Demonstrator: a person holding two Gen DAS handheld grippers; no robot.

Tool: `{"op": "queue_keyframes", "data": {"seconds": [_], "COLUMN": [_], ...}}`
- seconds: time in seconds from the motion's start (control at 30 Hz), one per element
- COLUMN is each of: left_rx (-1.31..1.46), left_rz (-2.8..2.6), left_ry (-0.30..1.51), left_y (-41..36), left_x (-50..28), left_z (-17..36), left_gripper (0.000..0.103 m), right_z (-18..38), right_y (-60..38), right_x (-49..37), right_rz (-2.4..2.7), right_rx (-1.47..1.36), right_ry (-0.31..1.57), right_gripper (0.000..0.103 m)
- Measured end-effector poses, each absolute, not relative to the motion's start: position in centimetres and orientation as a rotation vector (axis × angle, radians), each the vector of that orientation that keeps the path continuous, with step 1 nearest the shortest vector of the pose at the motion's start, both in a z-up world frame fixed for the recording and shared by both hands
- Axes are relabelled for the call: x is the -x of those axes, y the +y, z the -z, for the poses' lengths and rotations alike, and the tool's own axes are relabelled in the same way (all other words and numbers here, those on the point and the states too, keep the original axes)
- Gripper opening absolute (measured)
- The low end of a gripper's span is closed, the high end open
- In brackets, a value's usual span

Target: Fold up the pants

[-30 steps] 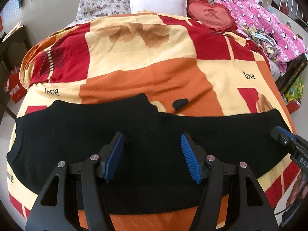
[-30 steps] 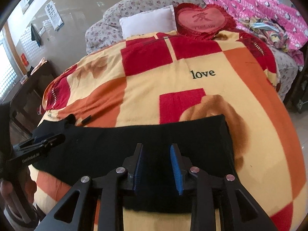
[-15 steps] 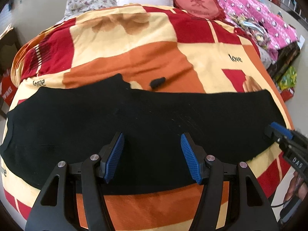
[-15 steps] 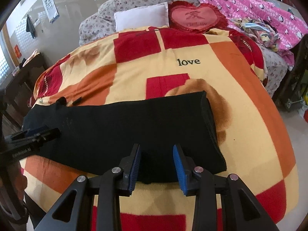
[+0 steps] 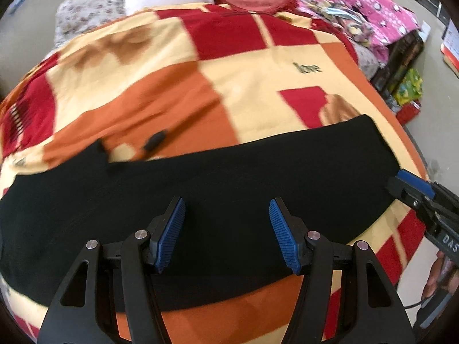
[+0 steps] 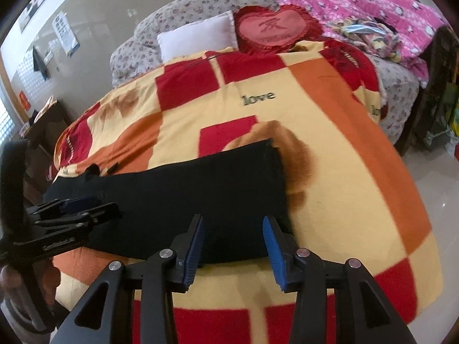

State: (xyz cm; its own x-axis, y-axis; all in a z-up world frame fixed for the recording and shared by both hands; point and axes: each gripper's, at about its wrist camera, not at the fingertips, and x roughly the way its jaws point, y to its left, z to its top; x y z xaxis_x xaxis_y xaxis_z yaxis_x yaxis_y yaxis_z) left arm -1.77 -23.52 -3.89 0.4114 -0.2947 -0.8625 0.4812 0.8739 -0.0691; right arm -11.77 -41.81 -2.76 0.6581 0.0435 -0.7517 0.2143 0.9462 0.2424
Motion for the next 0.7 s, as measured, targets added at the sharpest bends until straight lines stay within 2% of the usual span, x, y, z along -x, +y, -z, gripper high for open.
{"op": "queue_keyframes", "data": {"seconds": [0.07, 0.13, 0.17, 0.7], "left_rx": [-0.212, -0.213, -0.202, -0.314], "left_rz": [0.532, 0.575, 0.604, 0.816], "left_ry": [1.053, 1.067, 1.076, 1.115], "left_y": [-25.1, -26.7, -27.4, -37.6], "left_x": [1.4, 0.9, 0.5, -3.0], "left_z": [3.9, 3.8, 3.7, 4.5], "left_gripper": [0.060, 0.068, 0.068, 0.070], "right_z": [2.7, 3.1, 3.3, 5.5], "right_y": [-42.7, -43.6, -43.9, -45.2], "right_x": [12.7, 13.4, 13.6, 13.1], "right_rz": [0.109, 0.113, 0.113, -0.031], "right_rx": [-0.352, -0.385, -0.400, -0.545], "right_ry": [0.845, 0.854, 0.859, 0.781], "right_gripper": [0.044, 0.045, 0.046, 0.049]}}
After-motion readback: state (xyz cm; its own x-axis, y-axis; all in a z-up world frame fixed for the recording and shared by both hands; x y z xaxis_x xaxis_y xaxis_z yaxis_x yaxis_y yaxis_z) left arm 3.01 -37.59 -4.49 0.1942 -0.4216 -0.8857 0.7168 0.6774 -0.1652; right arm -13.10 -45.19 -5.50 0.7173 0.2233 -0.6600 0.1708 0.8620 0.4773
